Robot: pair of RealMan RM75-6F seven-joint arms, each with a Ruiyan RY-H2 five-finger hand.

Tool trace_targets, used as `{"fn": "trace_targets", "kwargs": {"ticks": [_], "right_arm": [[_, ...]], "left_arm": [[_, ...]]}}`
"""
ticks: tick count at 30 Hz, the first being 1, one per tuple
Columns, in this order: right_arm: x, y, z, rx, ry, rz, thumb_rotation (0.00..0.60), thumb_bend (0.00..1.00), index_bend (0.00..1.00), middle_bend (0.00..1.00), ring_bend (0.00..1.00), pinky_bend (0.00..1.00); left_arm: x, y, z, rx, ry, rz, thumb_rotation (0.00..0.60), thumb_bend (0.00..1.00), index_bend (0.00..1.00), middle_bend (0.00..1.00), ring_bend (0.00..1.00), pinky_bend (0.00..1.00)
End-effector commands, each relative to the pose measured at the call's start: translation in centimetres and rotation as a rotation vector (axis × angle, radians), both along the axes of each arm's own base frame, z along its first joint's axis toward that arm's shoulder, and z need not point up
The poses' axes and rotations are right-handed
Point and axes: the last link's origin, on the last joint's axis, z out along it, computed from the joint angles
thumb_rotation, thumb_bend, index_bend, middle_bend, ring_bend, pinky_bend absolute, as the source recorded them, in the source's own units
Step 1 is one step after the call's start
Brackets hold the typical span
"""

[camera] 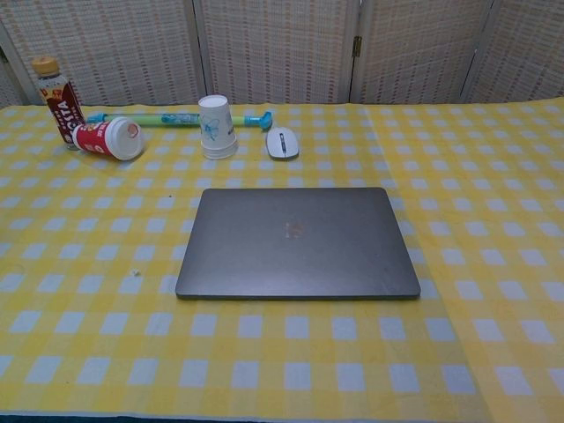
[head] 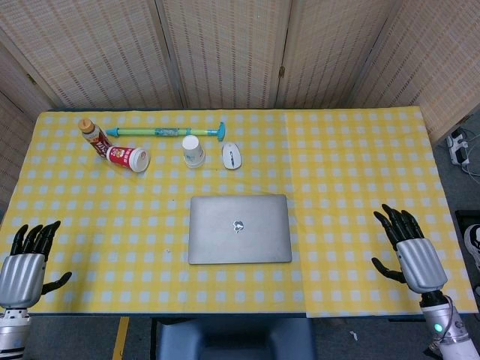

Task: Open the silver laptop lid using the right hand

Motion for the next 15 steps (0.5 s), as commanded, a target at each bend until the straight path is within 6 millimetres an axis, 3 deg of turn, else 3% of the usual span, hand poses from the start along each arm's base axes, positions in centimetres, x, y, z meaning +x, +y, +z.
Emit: {"fn": "trace_targets", "kwargs": {"ticks": [1,10,15], "right_arm": [[-0.1,0.0,0.0,0.002,0.005,-0.005,0.600,0.31,0.00,0.00,0.02,0.00],[0.1,0.0,-0.2,0.028,-0.001,0.018,0.600,0.31,0.00,0.00,0.02,0.00],[1.3,-0.8,-1.4,0.103,0.005,0.084,0.600,0.31,0.00,0.00,0.02,0.00]], "left_arm": [[0.0,0.2,-0.1,-0.005,0.002,0.002,0.600,0.16,0.07,0.19,0.14,0.00],[0.4,0.6,-0.1,-0.008,0.002,-0.015,0.600,0.16,0.07,0.19,0.14,0.00],[0.5,0.7,0.1,-0.005,0.001,-0.018,0.600,0.16,0.07,0.19,0.14,0.00]]}}
